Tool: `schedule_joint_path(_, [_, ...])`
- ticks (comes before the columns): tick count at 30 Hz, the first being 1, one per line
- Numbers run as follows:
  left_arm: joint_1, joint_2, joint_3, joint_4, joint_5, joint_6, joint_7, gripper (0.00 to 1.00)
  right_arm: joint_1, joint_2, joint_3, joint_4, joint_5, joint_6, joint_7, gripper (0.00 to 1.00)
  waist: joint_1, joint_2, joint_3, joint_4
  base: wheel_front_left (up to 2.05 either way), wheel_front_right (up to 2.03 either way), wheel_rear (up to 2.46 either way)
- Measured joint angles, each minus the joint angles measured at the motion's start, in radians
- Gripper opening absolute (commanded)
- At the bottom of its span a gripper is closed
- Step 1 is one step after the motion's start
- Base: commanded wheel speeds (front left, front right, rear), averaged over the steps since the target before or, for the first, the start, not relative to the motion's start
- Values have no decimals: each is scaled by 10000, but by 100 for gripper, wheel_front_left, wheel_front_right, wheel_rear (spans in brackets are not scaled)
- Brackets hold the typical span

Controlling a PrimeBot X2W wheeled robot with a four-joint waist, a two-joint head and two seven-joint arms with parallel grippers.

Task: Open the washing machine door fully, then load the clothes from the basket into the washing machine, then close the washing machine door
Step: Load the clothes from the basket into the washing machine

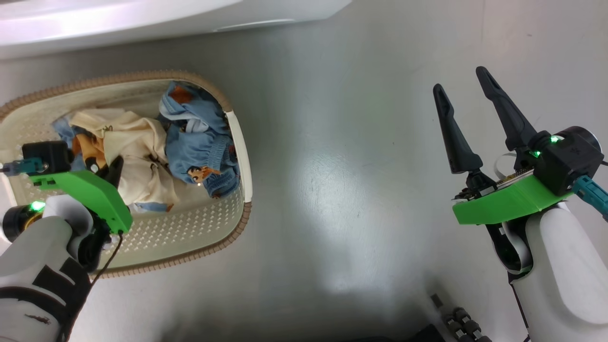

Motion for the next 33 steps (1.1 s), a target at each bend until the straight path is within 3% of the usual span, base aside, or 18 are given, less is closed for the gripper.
schedule_joint_path(22, [1577,-123,-280,-192,-1231,2,-888,0,575,2,228,633,199,0,0,100,0,-1,-2155,222,0,0,0])
schedule_joint_path(33, [2390,2,1584,-1174,568,0,-890,0,1232,-88,226,817,453,0,0,100,0,-1,-3555,411,0,0,0])
